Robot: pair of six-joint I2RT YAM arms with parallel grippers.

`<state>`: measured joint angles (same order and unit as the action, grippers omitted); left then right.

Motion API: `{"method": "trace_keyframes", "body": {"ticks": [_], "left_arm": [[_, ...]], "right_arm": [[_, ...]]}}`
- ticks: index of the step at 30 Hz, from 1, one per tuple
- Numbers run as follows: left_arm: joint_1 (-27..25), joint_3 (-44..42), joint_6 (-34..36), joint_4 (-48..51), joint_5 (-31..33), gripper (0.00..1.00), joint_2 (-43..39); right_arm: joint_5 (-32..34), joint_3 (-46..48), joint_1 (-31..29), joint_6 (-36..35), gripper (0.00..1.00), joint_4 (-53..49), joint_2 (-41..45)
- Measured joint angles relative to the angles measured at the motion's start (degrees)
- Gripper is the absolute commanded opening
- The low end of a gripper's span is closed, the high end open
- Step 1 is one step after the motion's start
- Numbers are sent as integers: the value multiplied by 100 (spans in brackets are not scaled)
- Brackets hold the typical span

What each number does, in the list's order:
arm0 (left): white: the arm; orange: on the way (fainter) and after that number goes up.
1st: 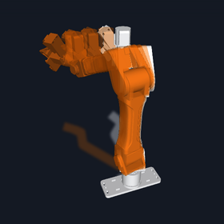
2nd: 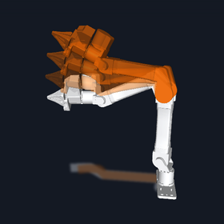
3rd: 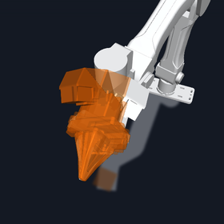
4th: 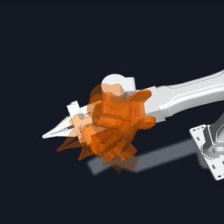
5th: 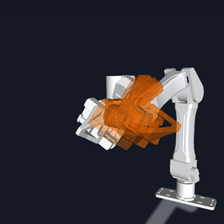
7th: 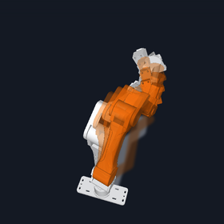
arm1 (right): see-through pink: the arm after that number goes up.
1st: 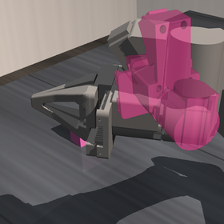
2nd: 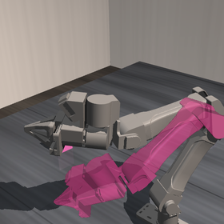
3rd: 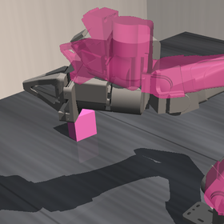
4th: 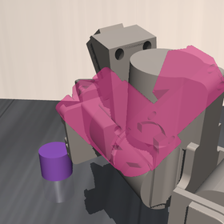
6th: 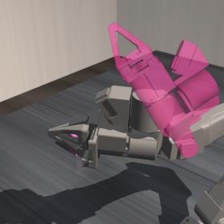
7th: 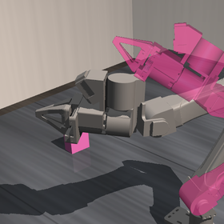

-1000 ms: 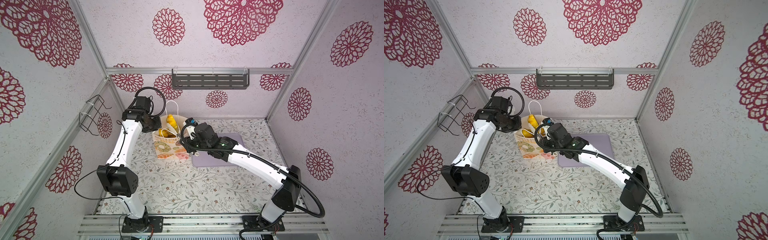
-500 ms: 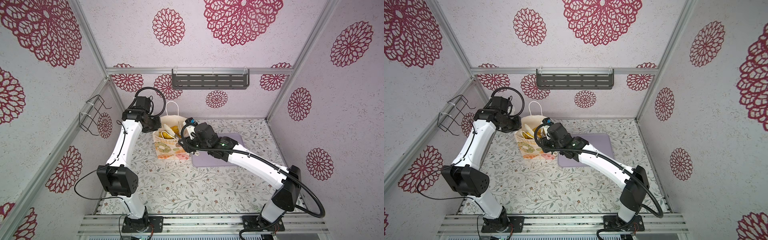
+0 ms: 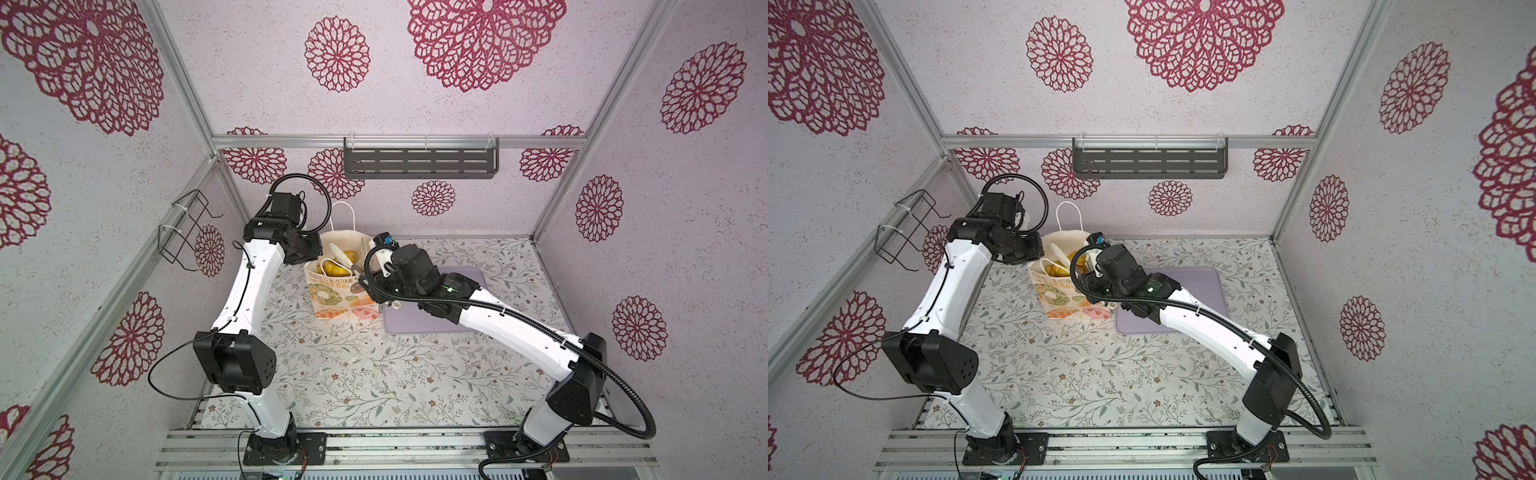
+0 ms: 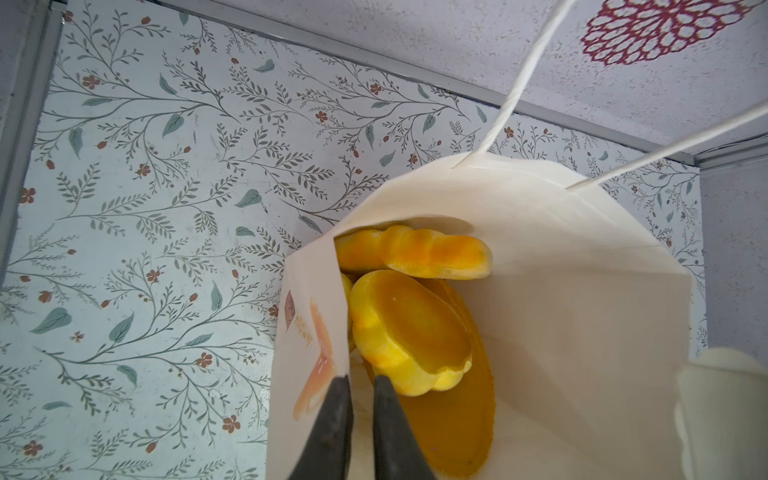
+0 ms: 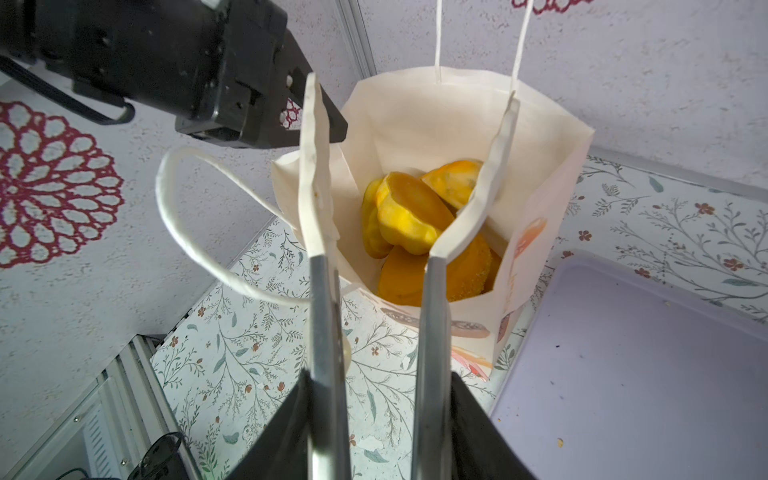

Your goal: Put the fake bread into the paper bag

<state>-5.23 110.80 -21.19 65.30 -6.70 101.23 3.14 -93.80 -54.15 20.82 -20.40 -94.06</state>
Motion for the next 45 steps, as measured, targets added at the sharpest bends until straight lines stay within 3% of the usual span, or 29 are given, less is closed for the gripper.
{"method": "trace_keyframes", "body": {"ticks": [14, 23, 33, 45], "left_arm": [[-2, 0, -2, -4, 63, 31, -42], [-2, 0, 0, -4, 179, 33, -42], [-2, 0, 4, -4, 299, 33, -44], [42, 0, 15, -7, 424, 56, -192]], "right_arm": [[487, 476, 87, -197, 50, 35, 691], [586, 968, 400, -229, 51, 33, 1113], [592, 1626, 1237, -234, 51, -7, 1965], [872, 2675, 2306, -592, 53, -52, 2879]]}}
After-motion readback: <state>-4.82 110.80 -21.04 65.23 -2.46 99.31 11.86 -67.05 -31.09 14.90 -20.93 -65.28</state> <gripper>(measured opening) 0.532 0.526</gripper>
